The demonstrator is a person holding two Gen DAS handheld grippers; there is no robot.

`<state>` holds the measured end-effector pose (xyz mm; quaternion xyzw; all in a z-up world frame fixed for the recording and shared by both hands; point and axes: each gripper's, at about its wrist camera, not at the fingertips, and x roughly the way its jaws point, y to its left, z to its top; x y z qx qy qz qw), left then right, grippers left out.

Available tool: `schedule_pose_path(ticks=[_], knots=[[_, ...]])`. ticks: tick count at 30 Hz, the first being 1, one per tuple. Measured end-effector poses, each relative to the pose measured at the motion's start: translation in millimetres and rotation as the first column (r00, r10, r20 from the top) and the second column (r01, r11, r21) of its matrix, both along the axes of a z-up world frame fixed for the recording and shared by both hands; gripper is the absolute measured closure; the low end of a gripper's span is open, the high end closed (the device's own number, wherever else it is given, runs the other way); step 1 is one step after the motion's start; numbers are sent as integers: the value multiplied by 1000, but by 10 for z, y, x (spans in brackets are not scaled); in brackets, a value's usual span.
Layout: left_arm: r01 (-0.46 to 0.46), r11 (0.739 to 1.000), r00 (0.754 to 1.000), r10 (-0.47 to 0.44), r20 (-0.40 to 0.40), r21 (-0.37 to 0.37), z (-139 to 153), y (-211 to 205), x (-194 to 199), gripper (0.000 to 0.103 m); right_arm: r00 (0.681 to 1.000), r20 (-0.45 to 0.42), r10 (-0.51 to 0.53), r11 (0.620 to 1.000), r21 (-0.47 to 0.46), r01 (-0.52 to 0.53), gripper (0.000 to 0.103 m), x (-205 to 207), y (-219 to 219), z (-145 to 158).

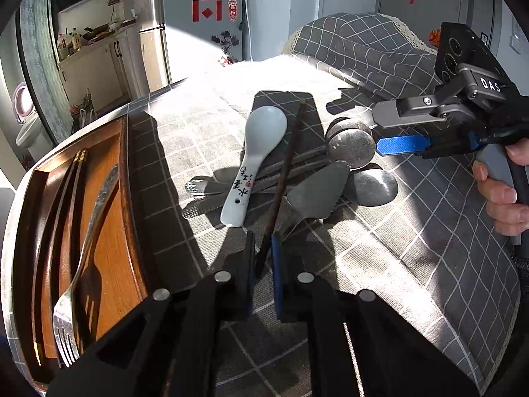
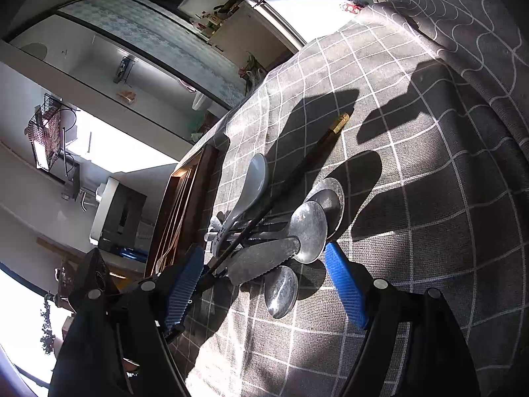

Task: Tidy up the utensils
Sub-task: 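Close the right tool on the last wooden chopstick and lift it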

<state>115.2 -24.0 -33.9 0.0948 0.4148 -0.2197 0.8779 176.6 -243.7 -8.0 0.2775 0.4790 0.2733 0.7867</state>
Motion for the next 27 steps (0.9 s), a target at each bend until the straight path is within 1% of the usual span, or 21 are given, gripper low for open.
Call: schedule_pose_path(ticks=[1,4,7,11,13,15,16,17,21,23,25,26,27], knots=[[16,1000,1000,-16,0,0,1,-36,-26,98,1000,0,-1,1000,0,1,26,2,16,1],[24,1000,1000,-24,18,-2,45,-65,-109,98,1000,-5,3,1000,7,-3,26,-2,78,-3],[15,1000,999,-14,50,-19,148,-57,-189,98,1000,0,3,1000,5,-3,26,-49,149,28],[8,998,997,-3,79,-63,307,0,-302,98,998,51,-31,999,-25,32,28,-137,153,185],[10,996,996,-2,93,-84,378,17,-364,98,998,53,-40,999,4,40,28,-175,131,242],[13,994,995,-2,99,-110,432,32,-420,98,999,39,-14,998,56,12,29,-196,185,261],[19,992,995,-6,102,-123,455,31,-453,98,999,33,-3,997,72,1,33,-203,232,267],[23,991,994,-9,105,-131,474,22,-484,98,1000,27,9,996,85,-11,34,-207,289,272],[40,989,993,-24,117,-140,503,-2,-608,98,1000,6,26,995,97,-27,40,-173,526,240],[40,989,993,-23,118,-144,501,27,-668,98,1000,-4,13,996,87,-12,51,-118,605,209],[34,988,993,-16,121,-148,500,80,-725,98,1000,-15,-2,997,79,3,72,-62,657,178],[29,988,993,-11,121,-152,499,114,-748,98,1000,-20,-4,997,77,6,76,-37,689,163],[23,988,993,-4,121,-154,501,144,-764,98,1000,-25,-3,997,74,5,84,-18,728,151]])
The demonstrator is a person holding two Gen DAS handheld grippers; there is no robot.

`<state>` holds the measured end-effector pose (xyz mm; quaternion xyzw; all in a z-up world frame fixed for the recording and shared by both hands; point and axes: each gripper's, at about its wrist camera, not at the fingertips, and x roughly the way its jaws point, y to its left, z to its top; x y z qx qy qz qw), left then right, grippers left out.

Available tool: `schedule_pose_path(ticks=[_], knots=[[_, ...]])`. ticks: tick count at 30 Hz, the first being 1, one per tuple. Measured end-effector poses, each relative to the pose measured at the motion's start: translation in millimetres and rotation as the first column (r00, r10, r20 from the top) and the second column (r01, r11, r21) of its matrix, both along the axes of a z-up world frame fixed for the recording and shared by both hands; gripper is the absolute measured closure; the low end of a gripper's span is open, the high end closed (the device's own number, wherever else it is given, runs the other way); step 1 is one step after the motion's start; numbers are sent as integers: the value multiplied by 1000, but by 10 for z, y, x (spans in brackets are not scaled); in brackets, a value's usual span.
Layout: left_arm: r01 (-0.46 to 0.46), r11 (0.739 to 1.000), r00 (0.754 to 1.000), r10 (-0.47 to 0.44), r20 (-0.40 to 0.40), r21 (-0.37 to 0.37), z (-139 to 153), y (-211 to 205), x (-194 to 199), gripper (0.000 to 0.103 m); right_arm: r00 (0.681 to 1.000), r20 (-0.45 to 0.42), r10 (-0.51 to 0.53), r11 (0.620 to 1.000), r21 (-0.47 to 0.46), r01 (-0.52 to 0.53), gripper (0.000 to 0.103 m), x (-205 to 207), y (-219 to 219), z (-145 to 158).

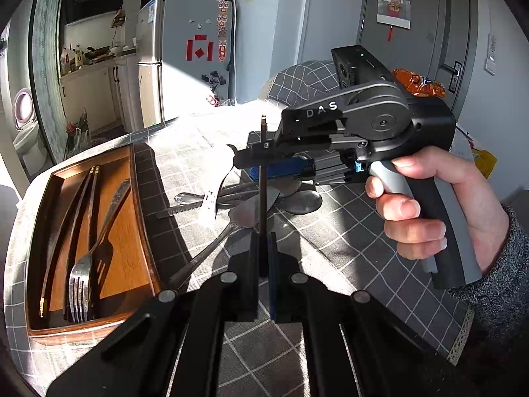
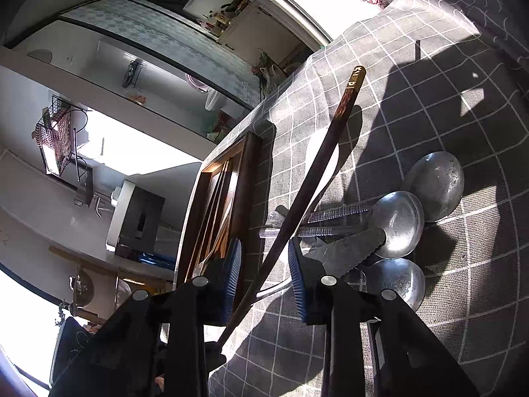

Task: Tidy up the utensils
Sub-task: 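Close the right tool on the last wooden chopstick and lift it, then lay the chopstick in the tray beside the others and open the right tool, then grasp the serrated cake server by its handle with the right tool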

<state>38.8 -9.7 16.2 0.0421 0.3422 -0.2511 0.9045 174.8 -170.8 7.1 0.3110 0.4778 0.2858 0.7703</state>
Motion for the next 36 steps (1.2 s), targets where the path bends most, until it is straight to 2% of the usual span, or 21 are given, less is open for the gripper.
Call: schedule_pose_path(ticks=[1,8,14,19,23,24,25,27,31,32,33,35,36], knots=[[-8,1000,1000,8,0,-2,0,45,-16,98,1000,-2,10,1000,2,-10,89,14,49,-12],[-114,994,994,114,2,-2,17,437,-88,98,993,26,113,992,-56,-112,89,136,687,95],[-257,965,966,257,-3,51,-14,855,-27,98,975,16,220,967,-132,-216,90,406,1485,58],[-331,943,943,332,-34,31,-110,1164,126,98,965,31,260,940,-238,-245,88,588,1947,-29],[-355,933,934,357,-32,55,-151,1243,227,98,965,66,254,921,-320,-220,83,593,2090,-21],[-368,927,928,371,-26,70,-161,1247,253,98,964,75,254,918,-331,-216,74,578,2082,-16],[-372,925,927,375,-28,75,-170,1255,280,97,964,83,251,918,-335,-211,60,560,2071,-6],[-369,927,927,372,-43,71,-196,1280,326,97,962,108,251,912,-361,-197,46,503,2044,28],[-348,934,936,351,-27,87,-198,1253,330,97,949,179,260,887,-433,-161,33,336,1973,139],[-348,933,936,351,-22,92,-196,1246,334,95,944,196,264,882,-446,-154,31,286,1944,170],[-346,934,937,349,-22,88,-198,1239,334,74,939,213,269,879,-454,-149,27,244,1901,197],[-330,942,943,332,-11,60,-192,1224,304,43,930,247,273,876,-464,-134,23,146,1760,265],[-323,945,946,324,-1,56,-183,1209,284,38,926,260,273,876,-465,-128,20,105,1676,304]])
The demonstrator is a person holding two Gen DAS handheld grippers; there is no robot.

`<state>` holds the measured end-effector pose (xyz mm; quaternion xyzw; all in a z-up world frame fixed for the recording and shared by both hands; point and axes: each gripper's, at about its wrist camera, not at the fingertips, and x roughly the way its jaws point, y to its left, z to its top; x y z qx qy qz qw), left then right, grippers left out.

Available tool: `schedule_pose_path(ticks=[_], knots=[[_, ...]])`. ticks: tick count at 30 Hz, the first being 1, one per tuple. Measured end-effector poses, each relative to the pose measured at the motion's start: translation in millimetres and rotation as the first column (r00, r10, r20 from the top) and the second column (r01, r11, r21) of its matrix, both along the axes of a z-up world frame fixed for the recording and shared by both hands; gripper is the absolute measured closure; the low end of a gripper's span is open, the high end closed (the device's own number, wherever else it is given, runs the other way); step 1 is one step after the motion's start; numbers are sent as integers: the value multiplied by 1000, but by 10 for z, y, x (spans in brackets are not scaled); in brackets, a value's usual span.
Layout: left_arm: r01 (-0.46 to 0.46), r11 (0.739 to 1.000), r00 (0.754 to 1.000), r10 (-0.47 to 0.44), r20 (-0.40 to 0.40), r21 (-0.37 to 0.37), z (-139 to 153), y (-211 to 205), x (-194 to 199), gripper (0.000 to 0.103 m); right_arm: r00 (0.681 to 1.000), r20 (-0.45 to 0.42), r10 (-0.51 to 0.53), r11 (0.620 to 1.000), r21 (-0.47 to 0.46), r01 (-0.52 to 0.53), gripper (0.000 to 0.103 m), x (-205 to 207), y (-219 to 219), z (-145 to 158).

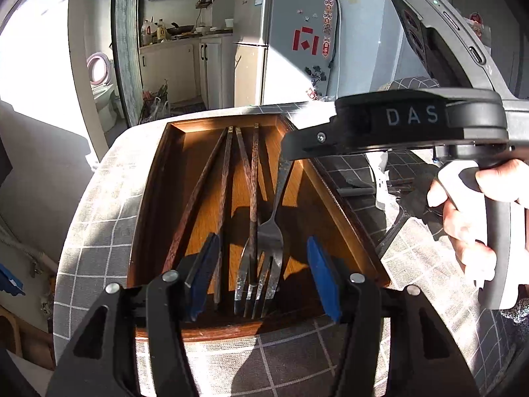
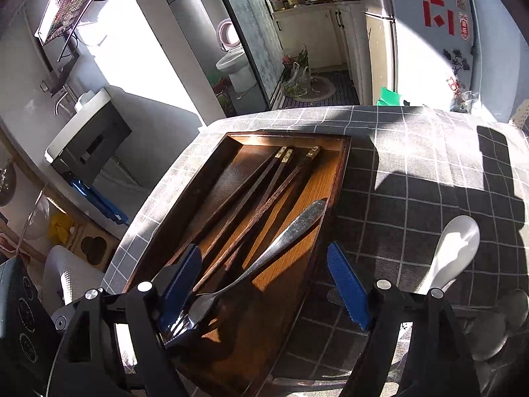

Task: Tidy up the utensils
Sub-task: 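Grasp the serrated cake server by its handle with the right tool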

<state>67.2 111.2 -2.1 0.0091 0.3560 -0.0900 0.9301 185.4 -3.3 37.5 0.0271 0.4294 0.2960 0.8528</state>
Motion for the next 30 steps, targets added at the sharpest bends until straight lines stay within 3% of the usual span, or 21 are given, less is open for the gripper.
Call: schedule_pose_path(ticks=[1,3,4,7,10,12,16,21,24,25,28,30], knots=[[10,1000,1000,-10,7,4,8,-21,-17,36,1000,11,0,1000,3,0,19,-36,-119,49],[9,1000,1000,-9,24,21,39,-60,-53,19,1000,15,-9,999,35,9,18,-83,-423,152],[14,1000,999,-15,34,23,60,-81,-70,18,1000,11,-24,998,60,24,17,-92,-597,201],[65,998,996,-66,61,6,156,-220,-119,18,996,-24,-82,985,149,85,17,-88,-1189,329],[162,987,984,-160,83,-18,231,-479,-167,18,990,-23,-138,975,172,140,17,-127,-1670,375],[244,969,968,-241,74,-38,234,-691,-167,18,987,-41,-154,971,179,159,17,-172,-1883,315],[345,938,938,-345,34,11,126,-1110,-80,19,983,-108,-145,965,205,165,26,-244,-2133,88],[409,911,912,-406,-50,53,-89,-1426,147,36,982,-133,-133,963,219,160,26,-301,-2205,-75],[404,911,911,-393,-123,80,-248,-1493,298,50,982,-143,-127,963,221,156,26,-292,-2207,-132],[400,912,912,-387,-138,88,-294,-1500,334,51,982,-144,-124,963,220,154,26,-286,-2210,-148],[371,920,924,-355,-140,122,-346,-1490,379,56,980,-157,-118,962,227,152,26,-253,-2216,-200],[371,923,923,-355,-146,101,-352,-1479,395,68,979,-179,-103,959,242,145,26,-233,-2181,-241]])
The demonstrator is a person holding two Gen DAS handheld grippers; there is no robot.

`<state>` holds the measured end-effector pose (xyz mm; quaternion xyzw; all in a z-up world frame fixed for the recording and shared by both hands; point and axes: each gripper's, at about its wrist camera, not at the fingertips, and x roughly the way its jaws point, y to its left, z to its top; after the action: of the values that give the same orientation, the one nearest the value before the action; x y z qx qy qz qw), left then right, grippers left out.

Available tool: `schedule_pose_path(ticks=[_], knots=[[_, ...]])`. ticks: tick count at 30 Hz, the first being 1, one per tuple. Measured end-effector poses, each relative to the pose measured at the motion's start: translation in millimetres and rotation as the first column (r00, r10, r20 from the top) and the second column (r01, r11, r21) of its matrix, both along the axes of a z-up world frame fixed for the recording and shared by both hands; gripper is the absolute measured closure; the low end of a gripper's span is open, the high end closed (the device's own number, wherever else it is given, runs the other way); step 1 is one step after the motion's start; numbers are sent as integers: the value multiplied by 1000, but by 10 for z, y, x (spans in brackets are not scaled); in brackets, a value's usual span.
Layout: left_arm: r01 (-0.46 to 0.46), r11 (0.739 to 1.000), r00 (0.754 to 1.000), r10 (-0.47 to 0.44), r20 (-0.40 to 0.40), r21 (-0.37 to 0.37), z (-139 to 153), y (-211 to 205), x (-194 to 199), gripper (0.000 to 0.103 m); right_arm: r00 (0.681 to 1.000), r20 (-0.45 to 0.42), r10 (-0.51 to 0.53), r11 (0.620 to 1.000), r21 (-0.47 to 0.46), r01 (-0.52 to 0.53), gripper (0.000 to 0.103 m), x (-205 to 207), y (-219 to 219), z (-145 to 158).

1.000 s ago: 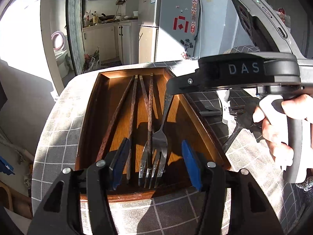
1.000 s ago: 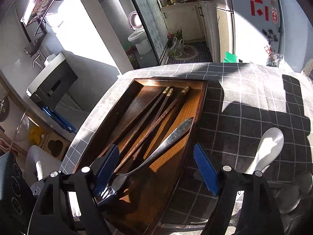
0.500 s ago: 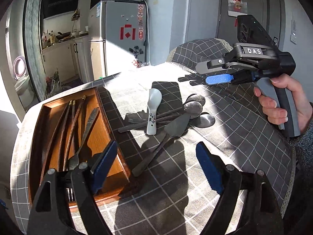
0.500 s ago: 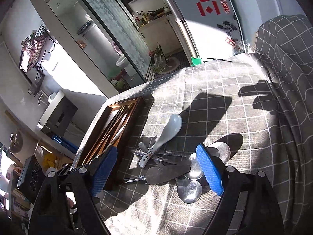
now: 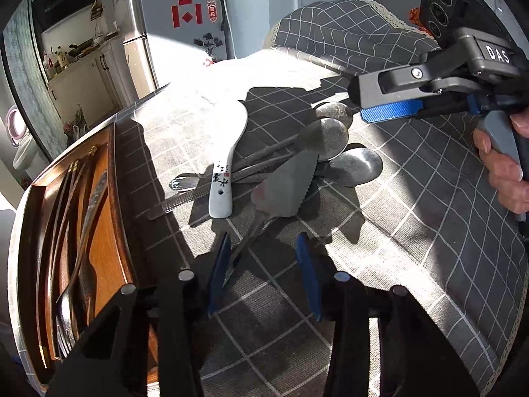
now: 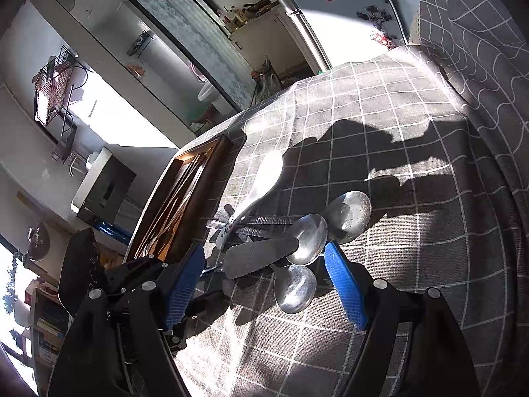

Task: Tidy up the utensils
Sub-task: 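Grasp the serrated cake server by its handle with the right tool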

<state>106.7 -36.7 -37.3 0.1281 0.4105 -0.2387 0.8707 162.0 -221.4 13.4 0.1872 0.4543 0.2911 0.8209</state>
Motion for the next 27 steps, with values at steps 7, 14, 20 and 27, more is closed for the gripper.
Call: schedule_pose_path(ticks=[7,14,20,27], knots=[[-35,999,999,34,-14,-8,13,-33,15,91,996,-65,53,992,117,-45,28,-38,226,-55],[-106,985,994,99,-56,-139,31,131,33,93,980,-195,25,993,116,-2,39,-10,485,-274],[-121,975,991,109,-76,-185,39,191,6,94,977,-207,-53,995,69,68,56,76,557,-343],[-56,988,998,50,-49,-141,50,24,-78,96,976,-190,-106,993,39,115,95,132,580,-418]])
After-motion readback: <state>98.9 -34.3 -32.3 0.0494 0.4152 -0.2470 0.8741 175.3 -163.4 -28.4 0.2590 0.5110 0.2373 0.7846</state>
